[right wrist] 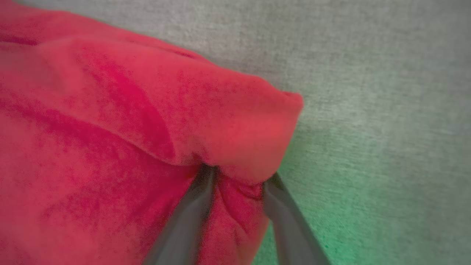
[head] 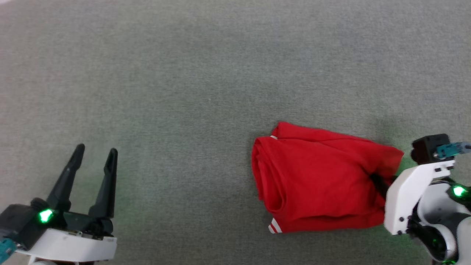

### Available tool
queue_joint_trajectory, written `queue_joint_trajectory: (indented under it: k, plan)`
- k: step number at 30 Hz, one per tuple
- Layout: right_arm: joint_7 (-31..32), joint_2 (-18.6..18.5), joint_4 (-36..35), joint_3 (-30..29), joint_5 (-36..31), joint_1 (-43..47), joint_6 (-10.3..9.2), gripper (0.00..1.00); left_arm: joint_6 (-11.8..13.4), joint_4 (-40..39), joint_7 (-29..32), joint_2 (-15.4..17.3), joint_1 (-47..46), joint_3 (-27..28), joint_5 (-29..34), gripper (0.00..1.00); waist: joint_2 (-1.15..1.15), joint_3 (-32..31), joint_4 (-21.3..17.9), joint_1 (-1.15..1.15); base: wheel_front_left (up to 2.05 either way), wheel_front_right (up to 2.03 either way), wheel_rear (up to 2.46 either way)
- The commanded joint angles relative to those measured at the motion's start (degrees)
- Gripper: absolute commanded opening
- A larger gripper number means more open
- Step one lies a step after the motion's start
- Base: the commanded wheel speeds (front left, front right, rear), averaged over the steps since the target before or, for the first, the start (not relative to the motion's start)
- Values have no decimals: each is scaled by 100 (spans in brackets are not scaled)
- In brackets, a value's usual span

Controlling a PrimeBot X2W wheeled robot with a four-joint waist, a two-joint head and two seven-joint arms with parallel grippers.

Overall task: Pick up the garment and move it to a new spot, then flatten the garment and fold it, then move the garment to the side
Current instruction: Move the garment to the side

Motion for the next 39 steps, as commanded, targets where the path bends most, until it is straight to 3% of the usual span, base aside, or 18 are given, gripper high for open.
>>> queue_joint_trajectory:
  k: [1, 12, 21, 29, 39]
  plan:
    - [10, 159, 366, 171, 26, 164, -6, 0, 12, -64, 5, 0, -47, 36, -22, 100, 0, 37, -118, 0, 0, 0, 0]
    - [-863, 58, -445, -449, 156, 172, -11, 0, 12, -609, 6, 332, -256, -85, 32, 100, 0, 231, -730, 0, 0, 0, 0]
    - [-1512, 84, -1162, -1351, -66, 385, -7, 0, 11, -1114, 6, 1001, -926, -429, 80, 100, 0, 715, -1435, 0, 0, 0, 0]
    - [-2209, 207, -1041, -2276, -293, -60, -7, 0, 12, -1589, 5, 1431, -1878, -830, 51, 100, 0, 1196, -1814, 0, 0, 0, 0]
    - [-2750, -220, -507, -3032, -737, -1122, -7, 0, 12, -1860, 6, 2205, -3059, -1214, 9, 100, 0, 1716, -2014, 0, 0, 0, 0]
